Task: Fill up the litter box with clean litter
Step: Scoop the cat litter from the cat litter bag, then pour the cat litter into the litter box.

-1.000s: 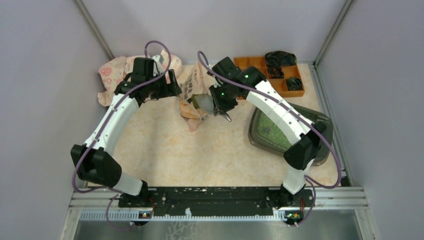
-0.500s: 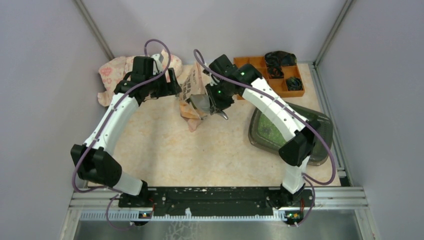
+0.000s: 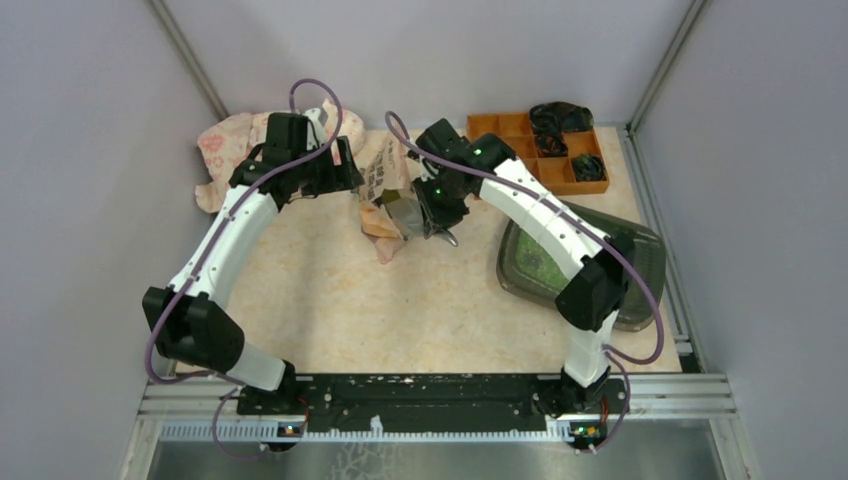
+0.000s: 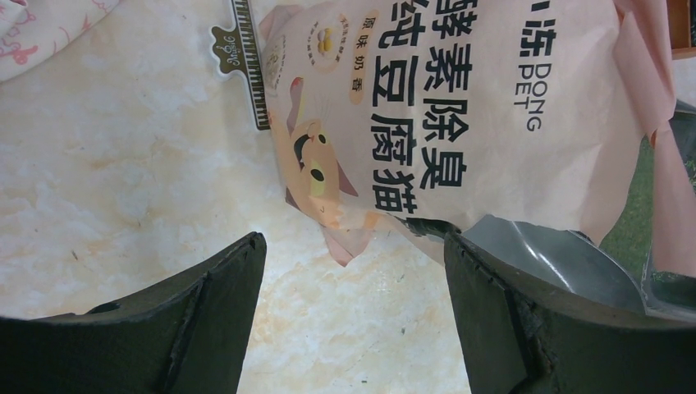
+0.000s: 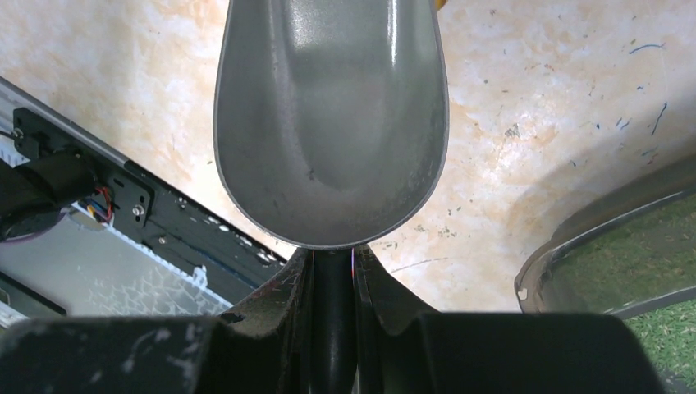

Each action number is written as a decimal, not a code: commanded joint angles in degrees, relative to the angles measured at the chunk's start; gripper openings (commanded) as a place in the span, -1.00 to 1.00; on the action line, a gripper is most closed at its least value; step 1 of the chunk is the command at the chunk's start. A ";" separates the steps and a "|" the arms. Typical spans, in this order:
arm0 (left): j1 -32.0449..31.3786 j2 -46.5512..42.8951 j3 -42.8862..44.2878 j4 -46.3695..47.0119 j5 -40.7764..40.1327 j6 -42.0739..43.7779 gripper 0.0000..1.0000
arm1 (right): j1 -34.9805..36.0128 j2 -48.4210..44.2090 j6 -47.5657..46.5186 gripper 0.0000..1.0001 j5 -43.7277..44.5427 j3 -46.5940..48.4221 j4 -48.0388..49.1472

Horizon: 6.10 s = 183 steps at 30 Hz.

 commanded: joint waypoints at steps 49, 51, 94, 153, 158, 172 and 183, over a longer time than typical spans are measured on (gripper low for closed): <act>3.03 34.06 24.97 4.15 0.47 -2.05 0.60 | -5.86 40.23 8.57 -1.00 -12.71 36.56 -12.06; 3.03 33.32 23.26 5.10 2.32 -2.27 0.58 | -6.02 41.03 9.07 -1.00 -12.70 36.48 -11.20; 2.95 29.04 14.01 4.85 3.02 -1.96 0.53 | -6.39 20.09 2.67 -1.00 20.82 -6.45 44.49; 2.94 25.82 20.89 -2.12 -2.43 0.88 0.54 | 0.48 -37.73 -3.27 -1.00 33.75 -48.25 41.33; 2.94 26.32 21.39 -1.93 -0.93 0.73 0.54 | 0.54 -43.23 1.00 -1.00 35.12 -44.64 29.44; 2.94 27.99 22.19 -0.55 4.93 -0.20 0.54 | 0.45 -49.38 18.85 -1.00 40.99 -38.56 0.02; 3.03 28.37 23.65 0.19 7.45 -0.50 0.55 | -15.29 -45.62 16.91 -1.00 19.67 -35.28 -6.36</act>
